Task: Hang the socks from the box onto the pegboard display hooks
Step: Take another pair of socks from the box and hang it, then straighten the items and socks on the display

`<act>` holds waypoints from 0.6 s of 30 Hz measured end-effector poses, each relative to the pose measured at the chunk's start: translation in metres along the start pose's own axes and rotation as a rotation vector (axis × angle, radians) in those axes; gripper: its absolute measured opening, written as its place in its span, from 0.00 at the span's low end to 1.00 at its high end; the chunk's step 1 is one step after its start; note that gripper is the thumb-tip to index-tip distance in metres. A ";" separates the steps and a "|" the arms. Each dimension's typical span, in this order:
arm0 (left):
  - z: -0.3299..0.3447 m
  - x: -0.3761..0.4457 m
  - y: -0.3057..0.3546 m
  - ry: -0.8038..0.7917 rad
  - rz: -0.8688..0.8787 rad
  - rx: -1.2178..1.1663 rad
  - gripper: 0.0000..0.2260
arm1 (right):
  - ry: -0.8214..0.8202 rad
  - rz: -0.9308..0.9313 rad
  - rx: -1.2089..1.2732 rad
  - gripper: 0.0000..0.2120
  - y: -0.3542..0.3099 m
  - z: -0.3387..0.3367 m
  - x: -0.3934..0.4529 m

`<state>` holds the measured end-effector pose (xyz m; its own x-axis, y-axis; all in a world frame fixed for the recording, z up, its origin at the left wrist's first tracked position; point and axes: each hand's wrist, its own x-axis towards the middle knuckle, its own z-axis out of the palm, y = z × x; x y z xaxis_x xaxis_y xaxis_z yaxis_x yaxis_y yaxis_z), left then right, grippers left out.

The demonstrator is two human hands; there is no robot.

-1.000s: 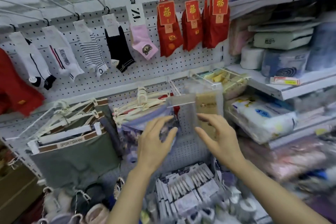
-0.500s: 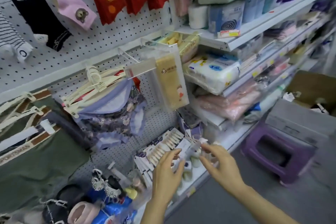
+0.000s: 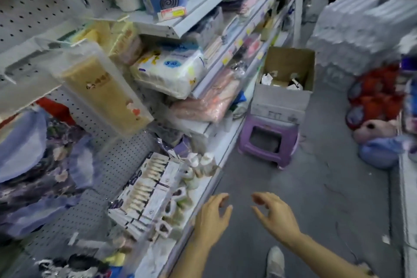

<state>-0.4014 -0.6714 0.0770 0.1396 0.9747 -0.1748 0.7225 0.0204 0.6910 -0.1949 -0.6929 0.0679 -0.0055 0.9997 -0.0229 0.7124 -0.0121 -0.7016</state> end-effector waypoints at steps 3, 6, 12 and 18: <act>0.021 0.033 0.022 -0.072 0.025 0.036 0.16 | -0.021 0.058 -0.049 0.14 0.034 -0.018 0.011; 0.045 0.071 0.052 -0.086 0.057 -0.010 0.14 | -0.019 0.082 -0.079 0.17 0.062 -0.042 0.032; 0.082 0.136 0.100 -0.161 0.131 -0.043 0.13 | 0.069 0.181 -0.072 0.13 0.101 -0.079 0.081; 0.102 0.216 0.123 -0.194 0.141 -0.025 0.13 | 0.122 0.241 -0.074 0.13 0.131 -0.093 0.138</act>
<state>-0.2139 -0.4810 0.0528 0.3671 0.9073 -0.2052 0.6704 -0.1051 0.7345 -0.0372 -0.5549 0.0389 0.2517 0.9633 -0.0930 0.7326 -0.2524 -0.6321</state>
